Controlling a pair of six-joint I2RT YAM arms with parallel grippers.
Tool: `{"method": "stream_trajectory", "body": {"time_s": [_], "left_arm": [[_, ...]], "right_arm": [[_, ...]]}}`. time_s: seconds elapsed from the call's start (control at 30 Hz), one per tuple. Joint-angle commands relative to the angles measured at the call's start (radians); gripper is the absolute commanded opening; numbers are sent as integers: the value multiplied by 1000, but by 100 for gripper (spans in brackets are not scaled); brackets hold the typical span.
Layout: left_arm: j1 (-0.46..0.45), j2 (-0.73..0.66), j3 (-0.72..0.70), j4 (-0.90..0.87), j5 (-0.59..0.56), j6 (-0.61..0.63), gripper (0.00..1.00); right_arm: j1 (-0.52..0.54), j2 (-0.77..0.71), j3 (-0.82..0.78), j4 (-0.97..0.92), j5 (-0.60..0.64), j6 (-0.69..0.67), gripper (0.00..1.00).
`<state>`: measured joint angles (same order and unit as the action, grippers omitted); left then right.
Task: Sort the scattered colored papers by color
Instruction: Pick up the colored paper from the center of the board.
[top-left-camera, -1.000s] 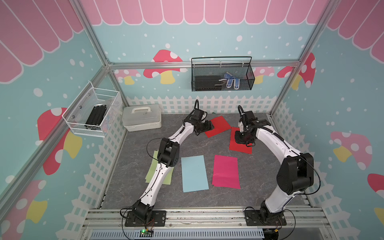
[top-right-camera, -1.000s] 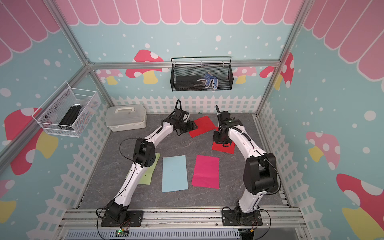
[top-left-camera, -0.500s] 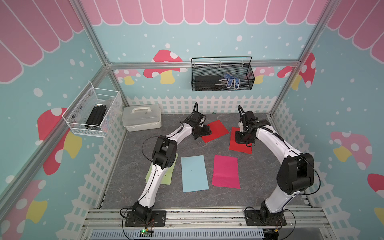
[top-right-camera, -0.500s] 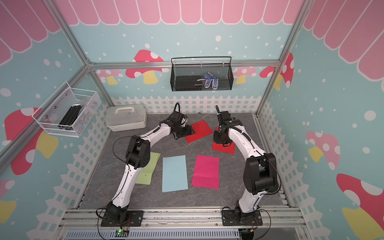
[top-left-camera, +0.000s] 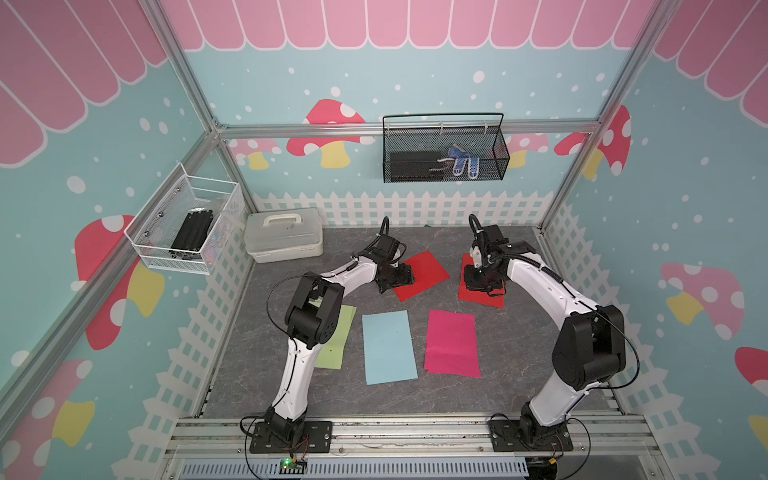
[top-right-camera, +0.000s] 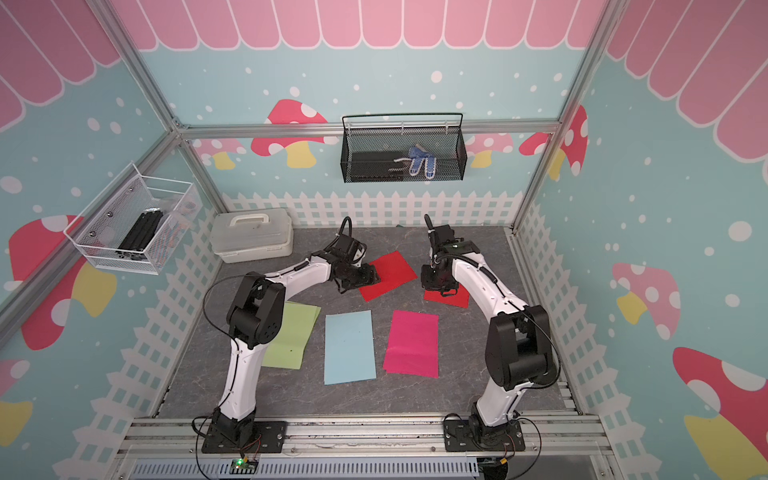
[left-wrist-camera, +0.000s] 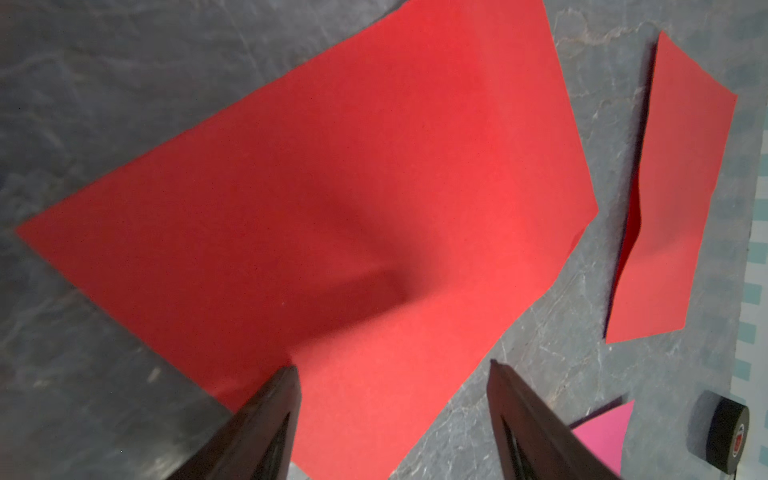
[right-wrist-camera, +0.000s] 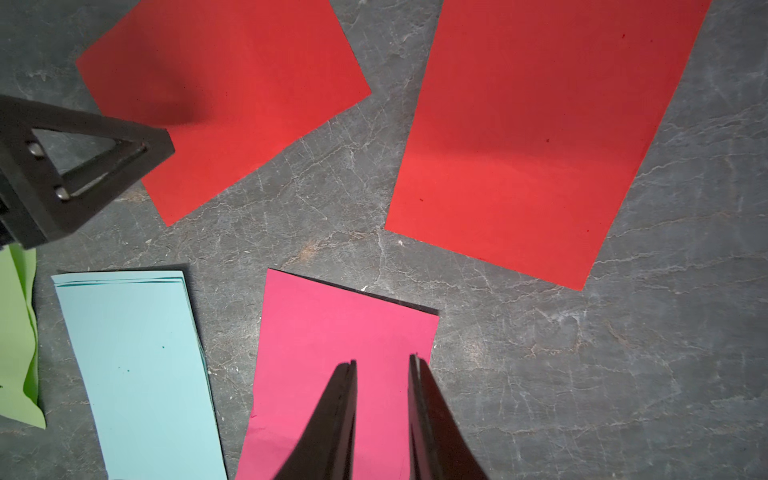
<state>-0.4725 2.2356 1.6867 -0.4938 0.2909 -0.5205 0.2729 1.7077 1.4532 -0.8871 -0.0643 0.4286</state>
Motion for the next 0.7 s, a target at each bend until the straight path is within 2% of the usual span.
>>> {"method": "stream_trajectory", "body": {"time_s": [0.0, 0.17, 0.4, 0.57, 0.67], "left_arm": [[-12, -14, -70, -42, -28, -27, 75], [-8, -78, -104, -15, -57, -36, 76], [1, -180, -4, -35, -100, -5, 81], [14, -79, 189, -171, -139, 65, 80], [15, -17, 248, -211, -144, 86, 79]], "right_arm": [[11, 6, -14, 10, -22, 24, 24], [21, 16, -32, 38, -43, 45, 25], [40, 14, -110, 166, -118, 146, 26], [43, 42, -190, 425, -283, 343, 28], [47, 100, -190, 558, -358, 444, 29]]}}
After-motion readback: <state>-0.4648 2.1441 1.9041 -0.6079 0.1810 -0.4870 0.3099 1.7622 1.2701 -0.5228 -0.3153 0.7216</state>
